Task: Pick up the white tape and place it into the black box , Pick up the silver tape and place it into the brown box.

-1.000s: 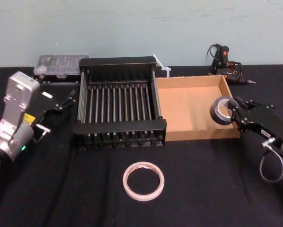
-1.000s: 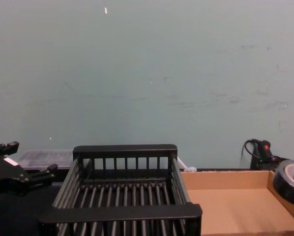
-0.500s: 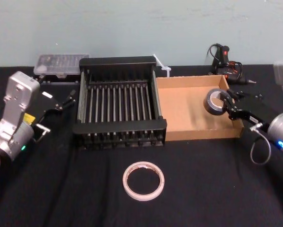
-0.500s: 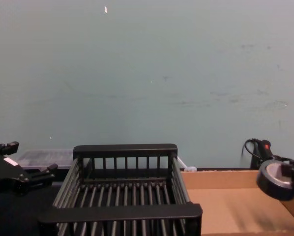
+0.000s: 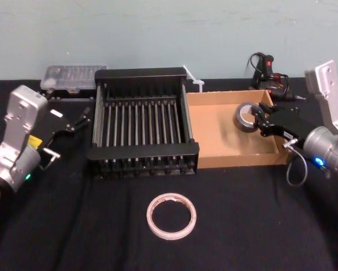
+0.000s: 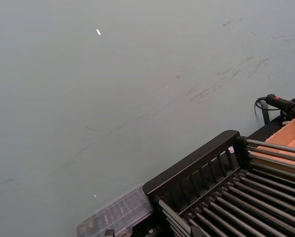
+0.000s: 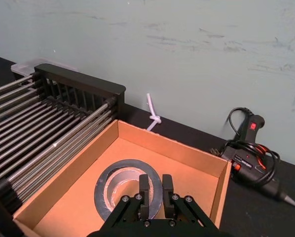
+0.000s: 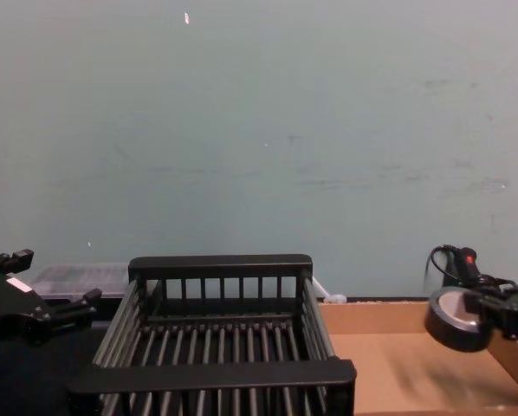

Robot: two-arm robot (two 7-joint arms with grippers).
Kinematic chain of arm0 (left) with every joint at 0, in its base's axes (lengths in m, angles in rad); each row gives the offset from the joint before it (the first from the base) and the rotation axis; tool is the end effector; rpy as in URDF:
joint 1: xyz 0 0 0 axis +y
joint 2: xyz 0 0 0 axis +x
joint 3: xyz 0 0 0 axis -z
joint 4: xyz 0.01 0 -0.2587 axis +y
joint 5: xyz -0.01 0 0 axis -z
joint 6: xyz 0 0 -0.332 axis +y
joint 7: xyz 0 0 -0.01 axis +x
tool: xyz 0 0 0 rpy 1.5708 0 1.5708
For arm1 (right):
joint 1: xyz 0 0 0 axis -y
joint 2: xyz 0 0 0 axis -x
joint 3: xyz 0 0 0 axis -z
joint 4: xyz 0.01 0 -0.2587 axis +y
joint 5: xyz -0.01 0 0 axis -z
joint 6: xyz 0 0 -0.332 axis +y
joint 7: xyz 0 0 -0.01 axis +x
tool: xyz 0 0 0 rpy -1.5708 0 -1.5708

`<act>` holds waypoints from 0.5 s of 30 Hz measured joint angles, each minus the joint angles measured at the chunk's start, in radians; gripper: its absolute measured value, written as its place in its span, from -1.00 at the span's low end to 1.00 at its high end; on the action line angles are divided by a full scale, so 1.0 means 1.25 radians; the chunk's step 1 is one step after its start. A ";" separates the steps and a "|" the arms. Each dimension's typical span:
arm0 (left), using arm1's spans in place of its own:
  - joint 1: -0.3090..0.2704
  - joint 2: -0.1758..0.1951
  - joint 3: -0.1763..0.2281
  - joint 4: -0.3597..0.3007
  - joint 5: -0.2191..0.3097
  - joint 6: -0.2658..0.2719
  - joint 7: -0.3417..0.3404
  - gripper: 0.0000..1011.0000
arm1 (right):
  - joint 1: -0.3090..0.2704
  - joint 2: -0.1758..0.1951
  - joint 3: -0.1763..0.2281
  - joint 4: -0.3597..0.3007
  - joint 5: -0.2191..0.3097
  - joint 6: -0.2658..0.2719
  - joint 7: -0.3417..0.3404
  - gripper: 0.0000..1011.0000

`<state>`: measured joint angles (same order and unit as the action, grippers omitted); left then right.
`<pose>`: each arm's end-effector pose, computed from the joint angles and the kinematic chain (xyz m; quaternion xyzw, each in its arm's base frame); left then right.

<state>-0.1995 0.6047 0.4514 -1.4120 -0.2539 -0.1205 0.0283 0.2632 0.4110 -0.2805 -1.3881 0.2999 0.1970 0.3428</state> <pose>0.3749 0.0587 -0.2815 0.1415 -0.1325 0.5799 0.7913 0.4082 -0.0450 -0.2453 -0.1301 0.0313 -0.5028 0.8540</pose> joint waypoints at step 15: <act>0.000 0.000 0.000 0.000 0.000 0.000 0.000 0.98 | 0.081 -0.036 -0.027 0.103 -0.025 0.001 0.015 -0.68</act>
<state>-0.1995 0.6047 0.4514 -1.4120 -0.2540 -0.1206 0.0283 0.3644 0.3656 -0.3141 -1.2591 0.2687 0.1986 0.3617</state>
